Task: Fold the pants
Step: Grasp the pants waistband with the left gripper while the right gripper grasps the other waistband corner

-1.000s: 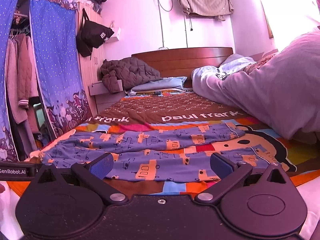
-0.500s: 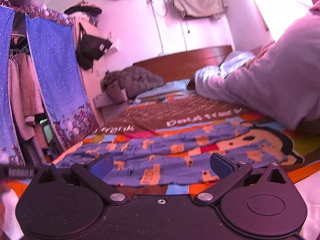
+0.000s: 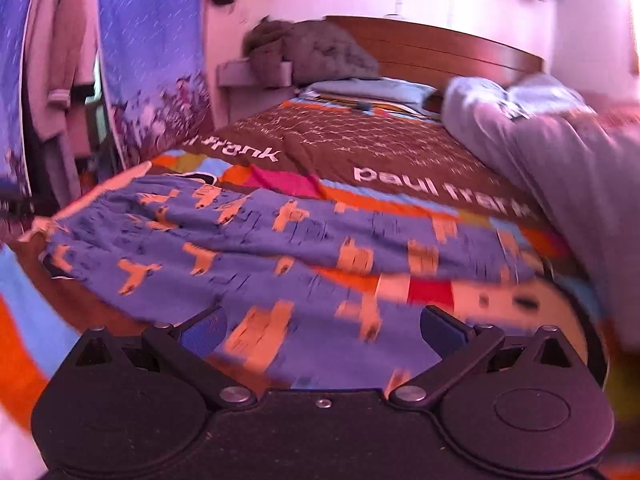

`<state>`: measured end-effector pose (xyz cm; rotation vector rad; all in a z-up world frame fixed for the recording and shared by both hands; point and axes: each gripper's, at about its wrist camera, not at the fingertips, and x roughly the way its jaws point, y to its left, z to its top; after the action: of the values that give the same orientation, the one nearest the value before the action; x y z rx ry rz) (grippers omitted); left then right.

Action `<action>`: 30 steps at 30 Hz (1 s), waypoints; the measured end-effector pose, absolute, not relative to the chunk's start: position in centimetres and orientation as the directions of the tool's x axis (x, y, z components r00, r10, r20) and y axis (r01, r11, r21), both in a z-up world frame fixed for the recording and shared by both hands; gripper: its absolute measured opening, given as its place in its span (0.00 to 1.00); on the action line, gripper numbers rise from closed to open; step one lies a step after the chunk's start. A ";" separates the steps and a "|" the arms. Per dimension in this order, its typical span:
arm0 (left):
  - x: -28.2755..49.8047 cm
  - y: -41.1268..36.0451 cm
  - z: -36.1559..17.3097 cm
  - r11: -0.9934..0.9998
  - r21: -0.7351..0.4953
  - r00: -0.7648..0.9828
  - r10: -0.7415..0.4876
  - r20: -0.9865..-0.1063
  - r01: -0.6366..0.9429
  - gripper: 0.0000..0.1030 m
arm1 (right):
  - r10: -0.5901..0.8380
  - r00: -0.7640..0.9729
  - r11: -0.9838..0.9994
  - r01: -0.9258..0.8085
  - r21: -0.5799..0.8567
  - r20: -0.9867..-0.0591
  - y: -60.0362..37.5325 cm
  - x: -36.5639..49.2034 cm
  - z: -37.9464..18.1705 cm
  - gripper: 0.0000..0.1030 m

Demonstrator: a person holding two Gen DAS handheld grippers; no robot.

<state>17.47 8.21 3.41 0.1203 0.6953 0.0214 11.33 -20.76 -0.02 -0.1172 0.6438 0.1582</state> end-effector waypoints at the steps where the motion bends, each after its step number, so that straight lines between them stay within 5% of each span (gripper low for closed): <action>1: 19.2 8.6 3.5 0.993 0.112 0.759 0.045 -0.649 0.037 1.00 | 0.118 0.777 0.978 -0.200 -0.064 -0.618 -21.1 12.9 0.1 0.99; 7: 29.1 9.5 2.2 0.981 0.150 0.748 0.008 -0.664 0.122 1.00 | 0.202 0.732 0.951 -0.306 -0.050 -0.651 -21.3 23.1 0.7 0.99; 13: 38.0 9.4 0.1 0.906 0.240 0.661 -0.055 -0.748 0.347 0.98 | 0.390 0.620 0.759 -0.635 -0.144 -0.681 -16.8 33.1 -1.7 0.99; 16: 40.8 9.7 -0.7 0.875 0.215 0.612 -0.111 -0.783 0.434 0.98 | 0.390 0.558 0.698 -0.698 -0.160 -0.732 -15.2 39.0 -3.2 0.90; 22: 43.7 9.0 -2.9 0.798 0.168 0.477 -0.165 -0.863 0.579 0.96 | 0.415 0.394 0.751 -0.658 0.064 -0.820 -16.2 47.2 -5.3 0.59; 27: 44.1 8.0 -4.6 0.733 0.122 0.360 -0.176 -0.916 0.669 0.46 | 0.468 0.291 0.685 -0.716 0.135 -0.834 -17.2 48.0 -7.1 0.55; 30: 44.3 8.0 -4.8 0.752 0.083 0.343 -0.197 -0.919 0.654 0.28 | 0.473 0.273 0.679 -0.719 0.149 -0.838 -17.3 48.8 -8.2 0.50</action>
<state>44.31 8.00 -4.79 0.4877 1.0896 -0.5821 48.82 -17.31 -8.23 -0.2823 1.0113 0.8155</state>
